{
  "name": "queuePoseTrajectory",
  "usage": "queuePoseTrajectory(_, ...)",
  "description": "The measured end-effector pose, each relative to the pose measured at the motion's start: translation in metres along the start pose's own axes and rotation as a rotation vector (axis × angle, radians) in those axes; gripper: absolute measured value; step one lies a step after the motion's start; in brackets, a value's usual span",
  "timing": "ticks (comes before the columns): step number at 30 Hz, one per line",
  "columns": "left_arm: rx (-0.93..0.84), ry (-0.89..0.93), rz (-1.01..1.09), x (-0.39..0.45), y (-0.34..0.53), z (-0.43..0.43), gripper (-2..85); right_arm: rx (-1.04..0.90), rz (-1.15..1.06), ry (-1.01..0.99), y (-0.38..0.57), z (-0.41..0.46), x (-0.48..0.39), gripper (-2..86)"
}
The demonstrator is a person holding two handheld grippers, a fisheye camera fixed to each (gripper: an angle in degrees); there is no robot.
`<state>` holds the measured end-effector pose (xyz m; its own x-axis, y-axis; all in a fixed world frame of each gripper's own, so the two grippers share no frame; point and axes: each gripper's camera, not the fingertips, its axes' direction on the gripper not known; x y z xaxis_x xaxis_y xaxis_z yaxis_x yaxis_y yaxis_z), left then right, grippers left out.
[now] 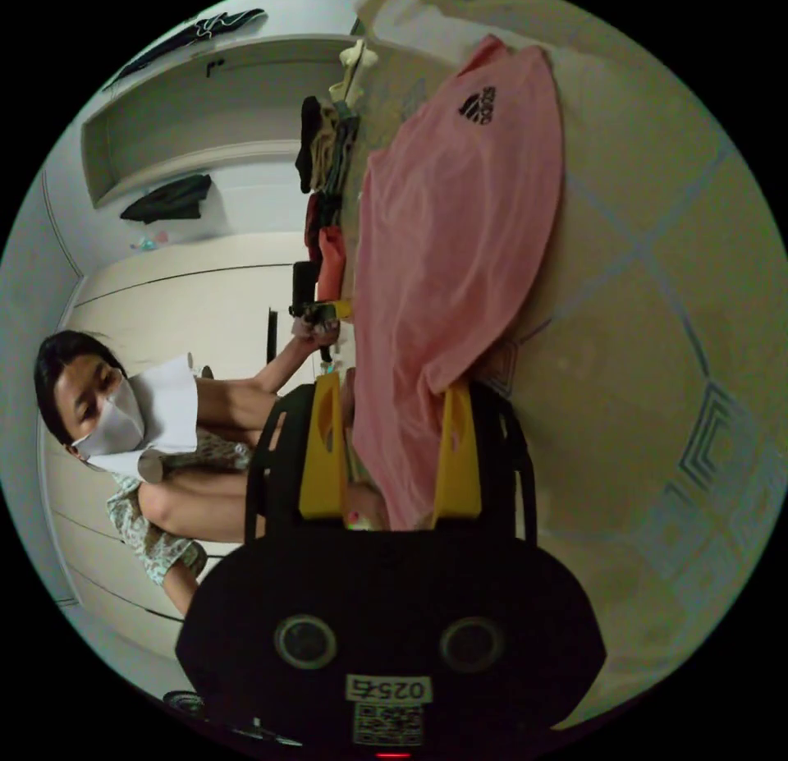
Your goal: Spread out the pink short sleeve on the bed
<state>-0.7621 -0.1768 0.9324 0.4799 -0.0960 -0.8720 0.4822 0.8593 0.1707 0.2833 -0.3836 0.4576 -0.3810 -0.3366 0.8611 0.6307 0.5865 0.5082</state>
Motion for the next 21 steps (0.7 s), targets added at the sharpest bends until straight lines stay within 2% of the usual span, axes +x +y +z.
queuePoseTrajectory(4, -0.037, -0.012, 0.081, 0.002, -0.001, 0.0, 6.7, 0.06, 0.019, -0.048, 0.008, -0.02, 0.018, 14.8)
queuePoseTrajectory(8, 0.029, 0.025, 0.014, -0.012, 0.001, -0.012, 6.1, 0.121, 0.02, -0.036, 0.013, -0.037, 0.019, 14.8)
queuePoseTrajectory(12, -0.023, 0.025, 0.036, -0.012, 0.001, -0.006, 5.5, 0.089, 0.013, 0.093, 0.01, -0.034, 0.008, 12.2)
queuePoseTrajectory(17, -0.044, 0.008, 0.06, -0.007, 0.006, 0.011, 3.5, 0.014, -0.016, 0.079, 0.002, -0.016, -0.003, 11.1)
queuePoseTrajectory(19, -0.035, 0.017, 0.059, -0.009, 0.007, 0.016, 2.3, 0.018, -0.015, 0.011, 0.001, -0.012, 0.0, 9.1)
queuePoseTrajectory(21, -0.034, -0.001, 0.057, -0.008, 0.007, 0.018, 0.5, 0.028, -0.025, 0.032, 0.005, -0.012, -0.001, 6.5)
